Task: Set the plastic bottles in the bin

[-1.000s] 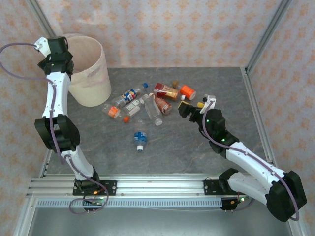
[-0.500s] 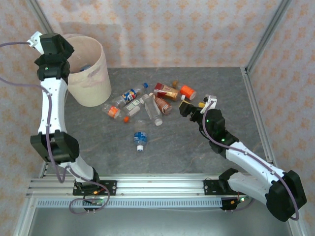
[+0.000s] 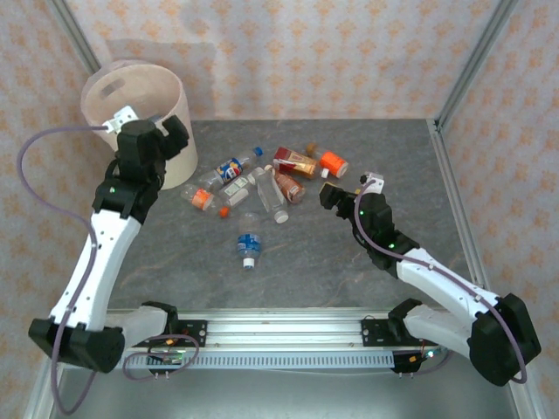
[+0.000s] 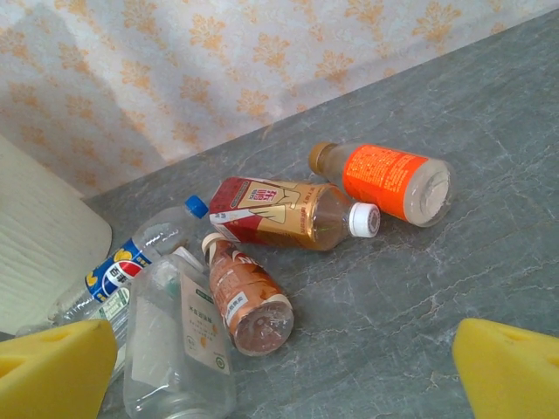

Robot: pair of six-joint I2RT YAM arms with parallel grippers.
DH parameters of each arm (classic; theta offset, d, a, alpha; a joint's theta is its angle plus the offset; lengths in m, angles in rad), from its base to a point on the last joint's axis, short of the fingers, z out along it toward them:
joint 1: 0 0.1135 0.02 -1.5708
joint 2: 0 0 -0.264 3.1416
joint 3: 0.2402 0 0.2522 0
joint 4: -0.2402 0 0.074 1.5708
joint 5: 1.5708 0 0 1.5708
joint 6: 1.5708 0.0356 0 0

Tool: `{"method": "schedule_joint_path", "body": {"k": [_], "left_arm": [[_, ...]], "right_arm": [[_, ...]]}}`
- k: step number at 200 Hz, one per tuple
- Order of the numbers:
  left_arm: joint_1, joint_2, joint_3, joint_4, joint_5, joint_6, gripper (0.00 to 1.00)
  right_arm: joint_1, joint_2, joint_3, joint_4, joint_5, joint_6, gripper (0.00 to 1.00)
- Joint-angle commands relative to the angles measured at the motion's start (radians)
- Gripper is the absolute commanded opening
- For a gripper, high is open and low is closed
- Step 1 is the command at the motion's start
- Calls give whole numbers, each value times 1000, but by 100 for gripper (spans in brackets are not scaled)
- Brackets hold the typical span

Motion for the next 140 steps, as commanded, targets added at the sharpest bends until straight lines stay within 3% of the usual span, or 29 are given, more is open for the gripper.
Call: {"method": "schedule_joint_path", "body": {"k": [1, 34, 75, 140], "left_arm": [[-75, -78, -75, -125, 22, -78, 100], [-239, -97, -200, -303, 32, -120, 100], [-406, -1, -368, -232, 118, -166, 100], [-460, 353, -343, -95, 315, -68, 100]], "right_arm": [[-6, 7, 5, -17, 47, 30, 99], [-6, 17, 3, -56, 38, 54, 99], [-6, 88, 66, -166, -93, 34, 99], [-6, 106, 66, -136, -112, 57, 99]]}}
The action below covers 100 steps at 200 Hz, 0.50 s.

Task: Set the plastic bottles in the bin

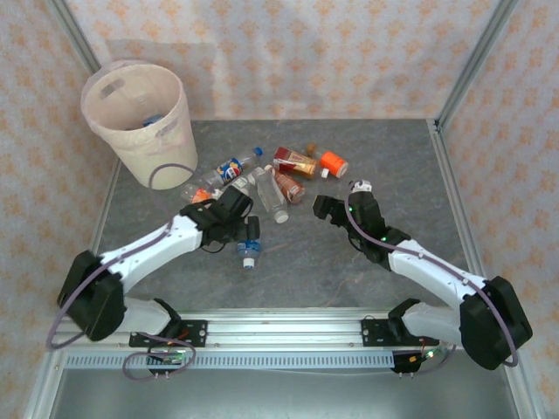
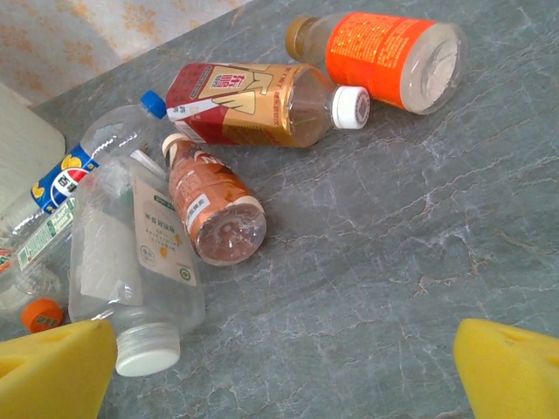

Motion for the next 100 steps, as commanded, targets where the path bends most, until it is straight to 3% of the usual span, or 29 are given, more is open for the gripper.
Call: {"method": "schedule_joint_path", "body": {"k": [1, 31, 50, 100], "left_arm": [[-14, 93, 40, 64, 87, 36, 100], [-14, 217, 64, 87, 28, 9, 100], [-13, 263, 66, 156, 61, 18, 100], [-35, 378, 116, 130, 46, 43, 92]], "right_arm": [[-5, -5, 33, 3, -8, 15, 99], [-6, -24, 12, 18, 9, 27, 99], [-6, -39, 1, 19, 19, 28, 99], [-6, -52, -6, 3, 31, 16, 99]]}}
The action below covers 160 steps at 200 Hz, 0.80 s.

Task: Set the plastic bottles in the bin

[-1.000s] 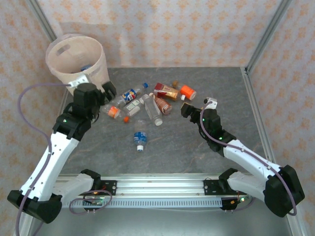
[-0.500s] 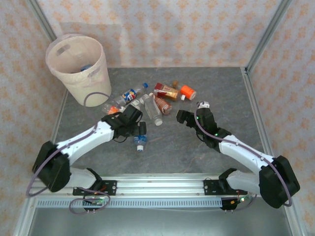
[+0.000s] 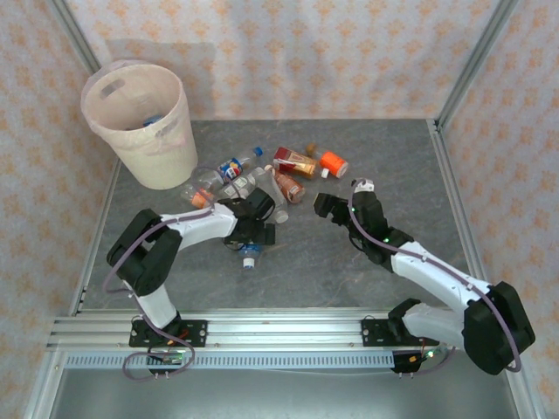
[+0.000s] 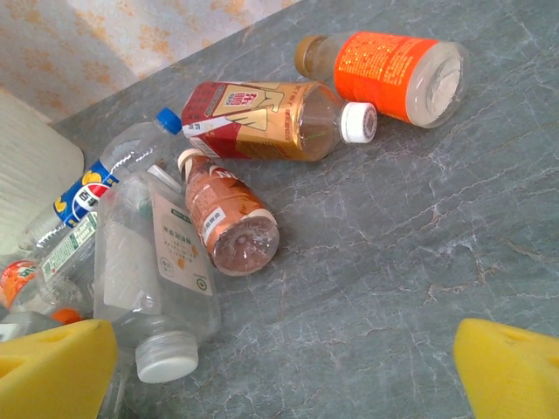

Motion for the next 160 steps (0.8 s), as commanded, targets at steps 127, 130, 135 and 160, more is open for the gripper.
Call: {"method": "schedule_joint_path", "body": {"k": [127, 130, 135, 160], "left_arm": [[-10, -27, -5, 26, -59, 8, 64], [-10, -34, -7, 26, -62, 9, 63], [-10, -47, -8, 27, -64, 10, 61], [-10, -128, -25, 38, -84, 21, 57]], "right_arm": [[-6, -9, -11, 28, 40, -6, 99], [-5, -9, -11, 28, 41, -6, 99], [-5, -9, -10, 28, 42, -6, 99], [-6, -4, -11, 44, 49, -6, 99]]}}
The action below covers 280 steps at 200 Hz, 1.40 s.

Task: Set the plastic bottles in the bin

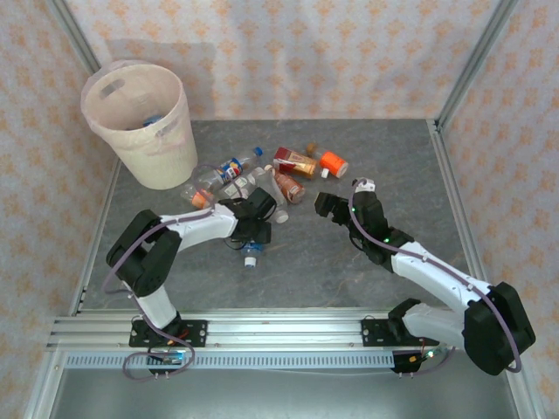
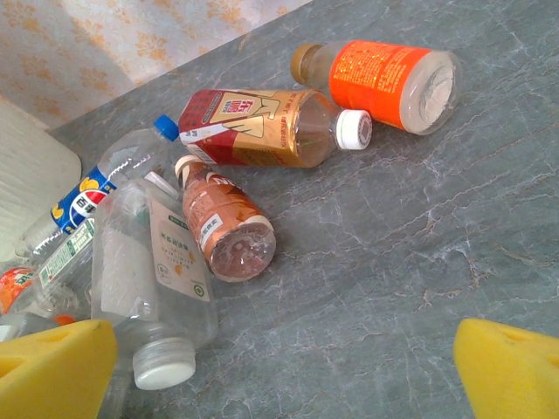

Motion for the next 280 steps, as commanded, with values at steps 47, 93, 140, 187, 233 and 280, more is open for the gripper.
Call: {"method": "schedule_joint_path", "body": {"k": [47, 93, 140, 187, 233, 280], "left_arm": [[-3, -268, 6, -27, -161, 47, 49], [24, -500, 44, 22, -359, 112, 44], [145, -593, 92, 163, -409, 171, 41], [230, -605, 166, 319, -428, 265, 40], [345, -524, 315, 417, -421, 364, 40], [490, -318, 618, 288, -352, 386, 40]], "right_arm": [[-6, -5, -31, 125, 8, -18, 99], [-6, 0, -28, 170, 17, -31, 99], [-6, 16, 5, 197, 2, -51, 99], [-6, -17, 7, 218, -39, -77, 99], [-6, -37, 6, 218, -31, -92, 99], [-6, -42, 9, 217, -33, -86, 99]]}}
